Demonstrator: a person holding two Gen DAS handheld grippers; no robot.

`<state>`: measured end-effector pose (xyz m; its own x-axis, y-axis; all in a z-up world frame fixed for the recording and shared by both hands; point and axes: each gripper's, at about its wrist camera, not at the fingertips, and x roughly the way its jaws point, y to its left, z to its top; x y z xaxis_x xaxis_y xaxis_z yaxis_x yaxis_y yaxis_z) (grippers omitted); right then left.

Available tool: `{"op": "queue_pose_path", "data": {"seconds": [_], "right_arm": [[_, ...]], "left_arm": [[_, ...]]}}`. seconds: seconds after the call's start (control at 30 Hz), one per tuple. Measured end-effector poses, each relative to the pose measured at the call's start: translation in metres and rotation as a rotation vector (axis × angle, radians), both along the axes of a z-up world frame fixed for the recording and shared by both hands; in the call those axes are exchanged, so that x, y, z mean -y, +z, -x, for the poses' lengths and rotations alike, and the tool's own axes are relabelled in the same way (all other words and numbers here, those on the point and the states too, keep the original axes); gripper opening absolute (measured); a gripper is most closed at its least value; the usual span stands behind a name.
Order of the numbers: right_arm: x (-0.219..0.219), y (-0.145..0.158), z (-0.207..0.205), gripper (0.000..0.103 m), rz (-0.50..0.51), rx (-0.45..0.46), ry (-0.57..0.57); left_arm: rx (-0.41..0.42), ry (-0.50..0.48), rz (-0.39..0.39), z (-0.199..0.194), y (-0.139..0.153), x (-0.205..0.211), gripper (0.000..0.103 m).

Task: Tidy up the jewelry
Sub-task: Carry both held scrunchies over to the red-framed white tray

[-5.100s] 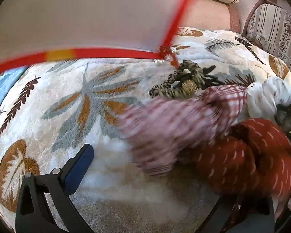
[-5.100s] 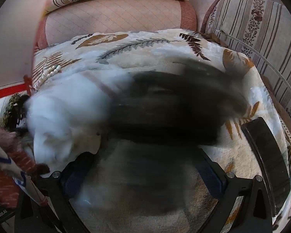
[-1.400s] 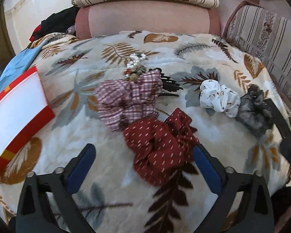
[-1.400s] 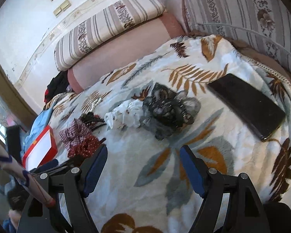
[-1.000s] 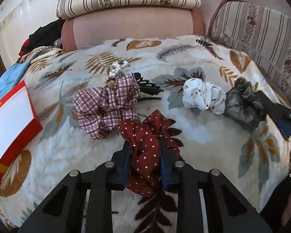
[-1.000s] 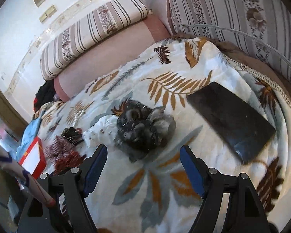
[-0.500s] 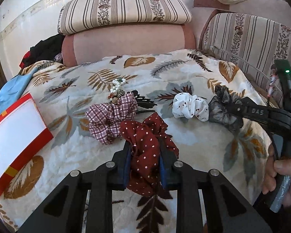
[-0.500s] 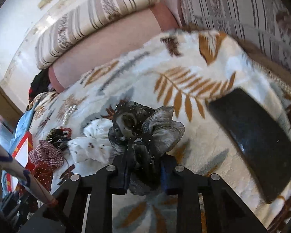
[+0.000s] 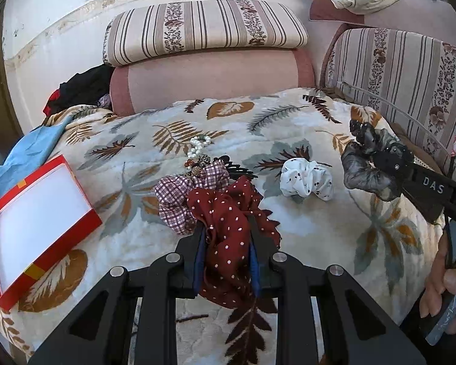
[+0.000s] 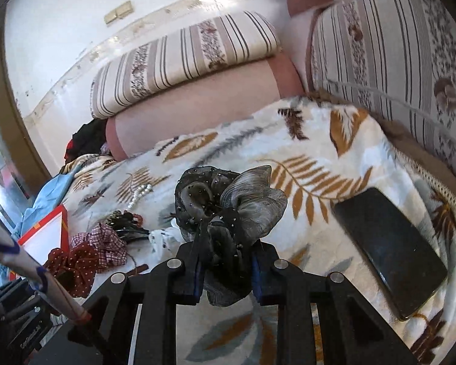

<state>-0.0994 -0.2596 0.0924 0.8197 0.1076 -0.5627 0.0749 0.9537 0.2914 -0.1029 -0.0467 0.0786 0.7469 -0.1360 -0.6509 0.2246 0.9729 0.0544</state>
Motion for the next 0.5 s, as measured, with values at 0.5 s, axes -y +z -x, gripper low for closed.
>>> {"op": "queue_pose_path", "data": {"seconds": [0.5], "right_arm": [[-0.014, 0.01, 0.021, 0.026, 0.006, 0.062, 0.02]], "left_arm": [[0.024, 0.021, -0.002, 0.005, 0.013, -0.008, 0.023]]}}
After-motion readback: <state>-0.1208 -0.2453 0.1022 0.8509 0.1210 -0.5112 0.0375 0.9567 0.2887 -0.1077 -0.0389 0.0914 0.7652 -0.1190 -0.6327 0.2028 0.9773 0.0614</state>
